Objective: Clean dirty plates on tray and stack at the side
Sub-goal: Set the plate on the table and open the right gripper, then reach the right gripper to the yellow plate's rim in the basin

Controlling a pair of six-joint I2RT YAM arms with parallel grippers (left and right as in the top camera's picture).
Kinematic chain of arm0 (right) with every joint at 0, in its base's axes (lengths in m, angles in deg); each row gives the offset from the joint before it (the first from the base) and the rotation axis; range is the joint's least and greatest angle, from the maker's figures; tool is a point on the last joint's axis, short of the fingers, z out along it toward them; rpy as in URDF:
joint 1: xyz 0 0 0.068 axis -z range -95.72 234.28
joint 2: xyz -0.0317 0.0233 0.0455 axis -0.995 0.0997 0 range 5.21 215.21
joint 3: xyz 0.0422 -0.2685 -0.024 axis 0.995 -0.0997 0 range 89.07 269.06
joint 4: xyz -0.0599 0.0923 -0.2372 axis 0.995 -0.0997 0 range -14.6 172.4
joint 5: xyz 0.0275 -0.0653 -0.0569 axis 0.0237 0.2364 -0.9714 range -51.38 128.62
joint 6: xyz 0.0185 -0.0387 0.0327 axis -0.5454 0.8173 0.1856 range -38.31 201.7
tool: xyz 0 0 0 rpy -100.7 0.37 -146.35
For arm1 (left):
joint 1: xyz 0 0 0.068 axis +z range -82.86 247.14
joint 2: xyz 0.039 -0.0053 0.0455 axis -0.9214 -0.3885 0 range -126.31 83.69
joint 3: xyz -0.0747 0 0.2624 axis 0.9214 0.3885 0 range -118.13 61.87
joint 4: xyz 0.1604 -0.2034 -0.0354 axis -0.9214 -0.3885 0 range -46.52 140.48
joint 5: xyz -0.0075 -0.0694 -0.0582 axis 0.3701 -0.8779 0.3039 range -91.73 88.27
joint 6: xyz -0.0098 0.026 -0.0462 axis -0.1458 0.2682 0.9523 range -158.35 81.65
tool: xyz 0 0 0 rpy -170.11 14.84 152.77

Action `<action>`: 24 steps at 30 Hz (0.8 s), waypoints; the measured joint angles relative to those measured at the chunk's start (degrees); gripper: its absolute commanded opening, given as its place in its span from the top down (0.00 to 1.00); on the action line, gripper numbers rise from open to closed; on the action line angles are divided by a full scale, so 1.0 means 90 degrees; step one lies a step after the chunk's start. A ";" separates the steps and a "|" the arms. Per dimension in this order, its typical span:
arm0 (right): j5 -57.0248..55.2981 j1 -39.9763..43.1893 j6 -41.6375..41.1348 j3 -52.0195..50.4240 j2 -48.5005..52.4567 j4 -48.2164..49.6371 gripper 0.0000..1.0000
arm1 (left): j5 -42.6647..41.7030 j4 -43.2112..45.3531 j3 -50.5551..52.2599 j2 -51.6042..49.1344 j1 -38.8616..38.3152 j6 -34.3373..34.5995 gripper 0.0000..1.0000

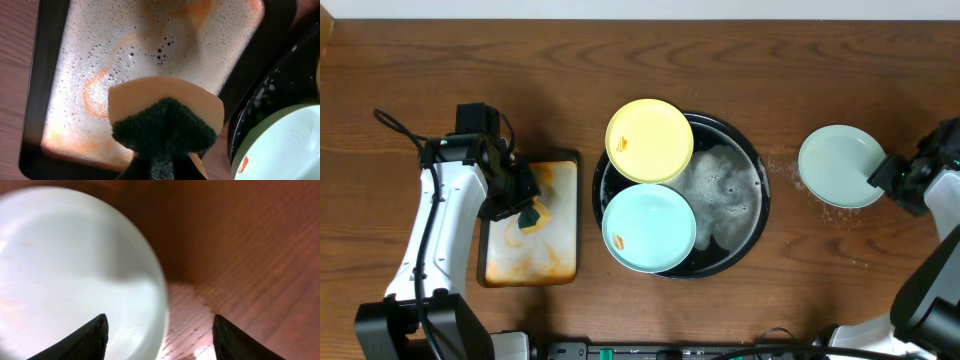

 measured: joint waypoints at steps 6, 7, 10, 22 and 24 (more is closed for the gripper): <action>0.1285 -0.0206 -0.0002 -0.0010 -0.1241 0.0090 0.33 | 0.0002 0.0027 0.0000 0.0000 0.0000 -0.0002 0.83; 0.1547 -0.0335 -0.0002 -0.0010 -0.1518 0.0097 0.33 | 0.0005 0.0090 0.0000 0.0000 0.0000 -0.0010 0.83; 0.2285 -0.0879 0.0036 -0.0007 -0.2222 0.0036 0.35 | 0.0087 0.0464 0.0051 0.0000 0.0000 -0.0087 0.83; 0.2776 -0.3485 0.0554 -0.0005 -0.2798 -0.0799 0.35 | 0.0542 0.2021 0.1389 0.0000 0.0000 -0.0168 0.92; 0.2681 -0.3694 0.0580 -0.0005 -0.2798 -0.0801 0.36 | 0.0639 0.2426 0.1712 -0.0002 0.0000 -0.0168 0.92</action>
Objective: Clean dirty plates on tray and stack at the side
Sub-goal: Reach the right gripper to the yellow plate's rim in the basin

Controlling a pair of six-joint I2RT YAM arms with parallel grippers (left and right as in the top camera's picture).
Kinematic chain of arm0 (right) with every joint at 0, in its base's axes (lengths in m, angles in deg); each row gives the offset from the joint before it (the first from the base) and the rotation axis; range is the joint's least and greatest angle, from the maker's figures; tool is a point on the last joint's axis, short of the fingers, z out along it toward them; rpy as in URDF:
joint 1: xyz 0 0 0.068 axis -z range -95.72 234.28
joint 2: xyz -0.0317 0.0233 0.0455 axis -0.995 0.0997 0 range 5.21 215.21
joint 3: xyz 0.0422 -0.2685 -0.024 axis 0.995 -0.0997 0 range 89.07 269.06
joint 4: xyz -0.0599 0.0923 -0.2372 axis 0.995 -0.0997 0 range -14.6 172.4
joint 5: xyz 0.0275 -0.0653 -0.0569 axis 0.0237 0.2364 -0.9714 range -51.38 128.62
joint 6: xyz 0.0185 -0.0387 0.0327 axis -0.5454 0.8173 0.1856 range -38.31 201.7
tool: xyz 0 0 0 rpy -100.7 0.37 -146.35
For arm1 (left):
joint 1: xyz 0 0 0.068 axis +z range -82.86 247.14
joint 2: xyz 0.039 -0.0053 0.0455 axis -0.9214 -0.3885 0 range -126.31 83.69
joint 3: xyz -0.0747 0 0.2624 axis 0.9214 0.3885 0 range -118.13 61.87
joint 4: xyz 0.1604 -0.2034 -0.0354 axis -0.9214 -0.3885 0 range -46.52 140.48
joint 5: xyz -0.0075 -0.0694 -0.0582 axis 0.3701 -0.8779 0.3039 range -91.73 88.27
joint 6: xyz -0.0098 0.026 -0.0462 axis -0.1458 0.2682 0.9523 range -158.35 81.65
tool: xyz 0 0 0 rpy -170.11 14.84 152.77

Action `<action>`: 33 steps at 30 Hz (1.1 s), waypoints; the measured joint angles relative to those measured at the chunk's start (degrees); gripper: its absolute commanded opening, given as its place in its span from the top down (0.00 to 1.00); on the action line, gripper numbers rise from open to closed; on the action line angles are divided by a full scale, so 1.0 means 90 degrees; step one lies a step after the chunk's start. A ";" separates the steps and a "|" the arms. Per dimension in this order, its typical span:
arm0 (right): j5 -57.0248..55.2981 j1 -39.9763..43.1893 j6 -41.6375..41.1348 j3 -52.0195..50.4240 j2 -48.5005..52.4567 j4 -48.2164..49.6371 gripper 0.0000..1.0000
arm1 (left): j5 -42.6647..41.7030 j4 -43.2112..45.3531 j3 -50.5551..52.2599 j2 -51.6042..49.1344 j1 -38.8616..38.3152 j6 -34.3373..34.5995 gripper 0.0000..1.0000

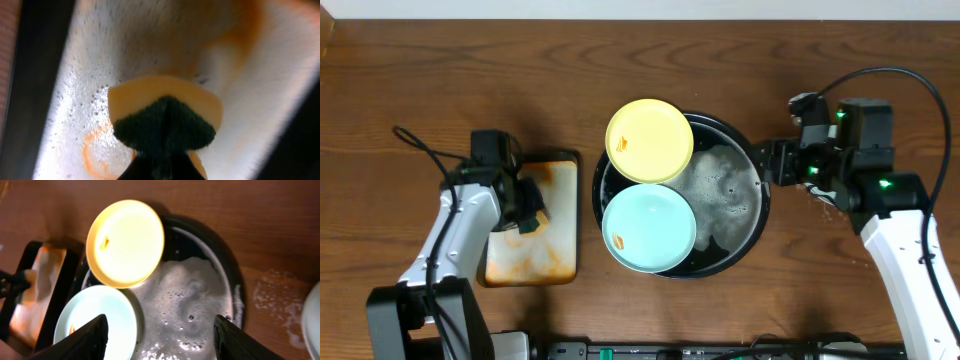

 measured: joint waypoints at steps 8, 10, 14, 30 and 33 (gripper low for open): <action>-0.0185 -0.0500 0.0102 0.0000 0.0010 -0.0158 0.36 | 0.0134 0.1671 0.1090 -0.0010 0.0000 -0.0168 0.92; -0.0199 -0.0651 0.0197 0.0000 0.0085 -0.0304 0.36 | 0.0138 0.1831 0.1185 -0.0002 0.0000 -0.0168 0.92; -0.0216 -0.1030 0.0316 0.0000 0.0590 -0.0712 0.38 | 0.0155 0.1868 0.1231 -0.0002 0.0000 -0.0168 0.92; -0.0639 -0.1620 0.0476 -0.0024 0.2045 0.1936 0.49 | -0.0053 0.0690 0.0862 -0.0005 0.0000 -0.0158 0.93; -0.0709 -0.1644 0.0478 -0.0015 0.2504 0.2509 0.50 | -0.0117 0.0663 0.0840 -0.0005 0.0000 -0.0168 0.92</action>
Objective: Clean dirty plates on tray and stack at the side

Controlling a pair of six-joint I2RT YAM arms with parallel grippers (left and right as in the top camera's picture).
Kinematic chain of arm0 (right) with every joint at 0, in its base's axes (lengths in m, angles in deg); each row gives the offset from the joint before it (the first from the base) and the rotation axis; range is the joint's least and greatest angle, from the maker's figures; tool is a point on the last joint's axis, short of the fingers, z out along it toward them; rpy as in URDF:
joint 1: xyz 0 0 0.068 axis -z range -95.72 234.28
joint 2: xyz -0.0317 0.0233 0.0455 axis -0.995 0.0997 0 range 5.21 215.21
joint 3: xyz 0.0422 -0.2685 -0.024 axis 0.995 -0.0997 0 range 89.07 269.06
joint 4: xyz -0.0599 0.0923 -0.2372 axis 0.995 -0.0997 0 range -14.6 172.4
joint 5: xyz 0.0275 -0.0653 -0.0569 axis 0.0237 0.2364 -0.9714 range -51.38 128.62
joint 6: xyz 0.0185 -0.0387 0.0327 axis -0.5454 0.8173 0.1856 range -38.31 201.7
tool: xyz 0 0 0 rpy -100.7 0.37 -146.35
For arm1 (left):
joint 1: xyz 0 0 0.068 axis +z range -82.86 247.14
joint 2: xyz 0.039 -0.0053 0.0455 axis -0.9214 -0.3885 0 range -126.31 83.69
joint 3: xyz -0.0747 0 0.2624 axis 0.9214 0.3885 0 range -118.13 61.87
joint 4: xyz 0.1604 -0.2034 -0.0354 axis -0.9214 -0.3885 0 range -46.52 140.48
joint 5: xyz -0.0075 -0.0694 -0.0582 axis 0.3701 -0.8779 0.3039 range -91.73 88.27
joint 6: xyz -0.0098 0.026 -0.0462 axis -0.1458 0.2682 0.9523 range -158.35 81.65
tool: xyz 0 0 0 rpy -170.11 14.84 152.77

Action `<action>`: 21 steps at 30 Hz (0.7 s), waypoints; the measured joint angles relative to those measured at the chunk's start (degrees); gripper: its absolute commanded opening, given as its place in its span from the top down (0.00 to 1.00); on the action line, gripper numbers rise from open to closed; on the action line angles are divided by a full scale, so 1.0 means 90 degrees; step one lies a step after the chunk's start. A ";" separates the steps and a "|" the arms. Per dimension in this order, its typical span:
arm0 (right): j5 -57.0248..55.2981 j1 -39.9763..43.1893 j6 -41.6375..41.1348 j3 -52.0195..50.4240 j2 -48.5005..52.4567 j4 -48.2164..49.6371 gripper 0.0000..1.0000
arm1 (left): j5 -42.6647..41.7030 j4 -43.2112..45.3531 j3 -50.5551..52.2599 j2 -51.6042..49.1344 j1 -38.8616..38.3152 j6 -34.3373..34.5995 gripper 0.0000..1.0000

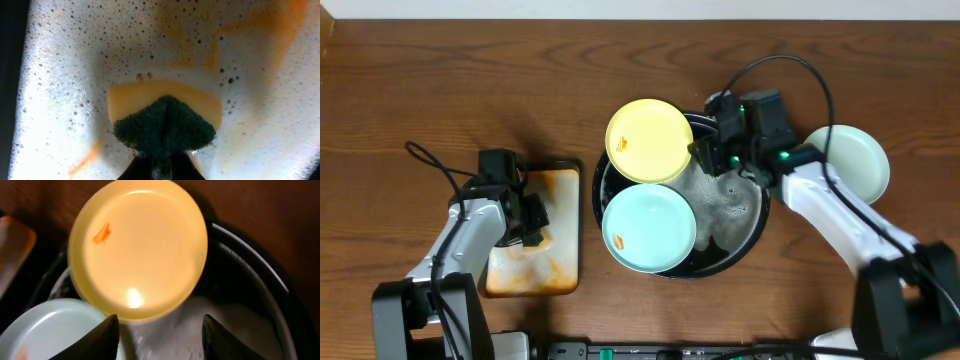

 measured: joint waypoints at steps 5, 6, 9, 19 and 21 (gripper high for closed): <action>-0.0299 -0.0017 -0.0002 -0.0002 0.1071 0.1137 0.56 | -0.0044 0.0024 -0.0007 0.0000 0.0000 -0.0146 0.92; -0.0313 -0.0017 0.0002 -0.0005 0.1192 0.1268 0.57 | -0.0044 0.0024 -0.0007 0.0000 0.0000 -0.0158 0.92; -0.0384 -0.0017 -0.0012 -0.0002 0.1598 0.1783 0.59 | -0.0046 0.0029 -0.0007 0.0000 0.0000 -0.0168 0.92; -0.0437 -0.0010 -0.0486 0.0000 0.2152 0.2382 0.99 | -0.0061 0.0029 -0.0007 0.0000 0.0000 -0.0223 0.92; -0.0408 -0.0010 -0.0508 0.0002 0.2147 0.2368 0.99 | -0.0061 0.0032 -0.0007 0.0000 0.0000 -0.0248 0.92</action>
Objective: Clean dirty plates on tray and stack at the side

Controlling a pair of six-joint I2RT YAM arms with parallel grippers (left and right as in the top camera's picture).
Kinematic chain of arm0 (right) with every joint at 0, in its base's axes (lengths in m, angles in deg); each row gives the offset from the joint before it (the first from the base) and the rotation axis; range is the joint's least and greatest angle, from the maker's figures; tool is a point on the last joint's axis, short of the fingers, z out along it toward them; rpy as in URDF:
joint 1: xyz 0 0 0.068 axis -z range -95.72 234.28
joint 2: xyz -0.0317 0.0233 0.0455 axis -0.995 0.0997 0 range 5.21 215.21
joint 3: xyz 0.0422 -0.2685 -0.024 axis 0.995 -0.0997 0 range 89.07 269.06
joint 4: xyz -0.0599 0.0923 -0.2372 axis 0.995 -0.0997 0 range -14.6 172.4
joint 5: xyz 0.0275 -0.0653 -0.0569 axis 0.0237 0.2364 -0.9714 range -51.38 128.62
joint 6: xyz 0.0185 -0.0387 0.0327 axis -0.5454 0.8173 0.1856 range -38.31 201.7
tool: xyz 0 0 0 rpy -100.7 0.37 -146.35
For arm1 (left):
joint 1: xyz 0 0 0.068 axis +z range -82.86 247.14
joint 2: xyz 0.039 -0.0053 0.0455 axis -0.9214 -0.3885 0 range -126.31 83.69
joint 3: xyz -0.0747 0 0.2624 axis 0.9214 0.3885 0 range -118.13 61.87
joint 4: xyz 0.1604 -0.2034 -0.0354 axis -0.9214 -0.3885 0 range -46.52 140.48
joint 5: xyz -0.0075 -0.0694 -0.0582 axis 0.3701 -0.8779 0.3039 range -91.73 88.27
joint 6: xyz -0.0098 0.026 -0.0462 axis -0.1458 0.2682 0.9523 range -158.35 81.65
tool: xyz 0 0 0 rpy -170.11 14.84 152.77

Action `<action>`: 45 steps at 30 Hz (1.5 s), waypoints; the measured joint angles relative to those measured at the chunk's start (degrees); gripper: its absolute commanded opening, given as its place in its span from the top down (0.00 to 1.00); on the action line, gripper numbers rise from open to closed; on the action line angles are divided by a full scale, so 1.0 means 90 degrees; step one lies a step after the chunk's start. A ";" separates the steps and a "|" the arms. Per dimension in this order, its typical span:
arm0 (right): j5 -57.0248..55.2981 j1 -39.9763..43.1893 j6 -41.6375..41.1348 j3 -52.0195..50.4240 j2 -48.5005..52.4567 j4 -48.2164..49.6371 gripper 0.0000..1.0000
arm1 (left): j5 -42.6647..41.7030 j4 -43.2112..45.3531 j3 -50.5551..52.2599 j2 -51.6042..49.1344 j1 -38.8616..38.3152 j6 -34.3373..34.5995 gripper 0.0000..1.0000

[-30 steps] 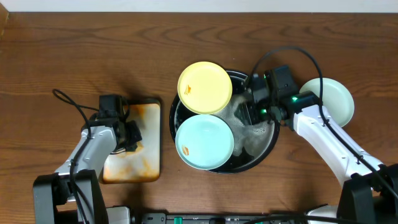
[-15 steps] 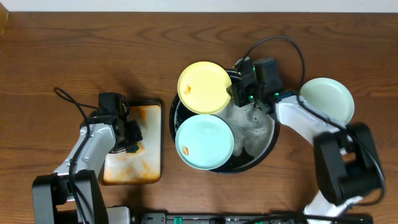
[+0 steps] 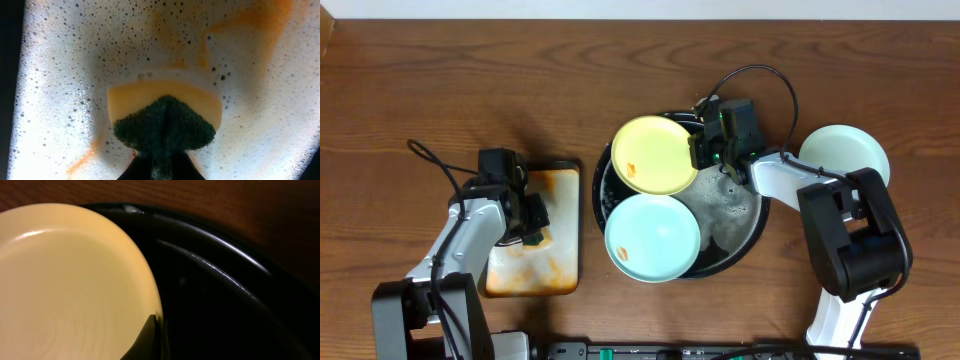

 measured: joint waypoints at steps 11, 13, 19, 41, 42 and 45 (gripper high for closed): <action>-0.0913 0.0226 -0.0061 -0.0005 -0.0889 -0.1484 0.99 | -0.0002 0.0024 -0.0002 0.0000 0.0000 -0.0032 0.92; -0.1231 0.0226 -0.0058 -0.0005 -0.1124 -0.1741 0.99 | -0.0002 0.0044 0.0000 0.0000 0.0000 -0.0032 0.92; -0.1792 0.0231 -0.0129 -0.0005 -0.1404 -0.2348 0.99 | -0.0002 0.0090 -0.0002 0.0000 0.0000 -0.0034 0.92; -0.1955 0.0231 -0.0862 -0.0005 -0.1404 -0.2487 0.99 | -0.0459 -0.0124 -0.0406 0.0000 0.0000 -0.0185 0.92; -0.1957 0.0231 -0.0865 -0.0005 -0.1404 -0.2453 0.99 | -0.0454 -0.0104 -0.0406 0.0000 0.0000 -0.0209 0.92; -0.1967 0.0231 -0.0877 -0.0005 -0.1399 -0.2402 0.99 | -0.0386 -0.0044 -0.0406 -0.0002 -0.0005 -0.0277 0.92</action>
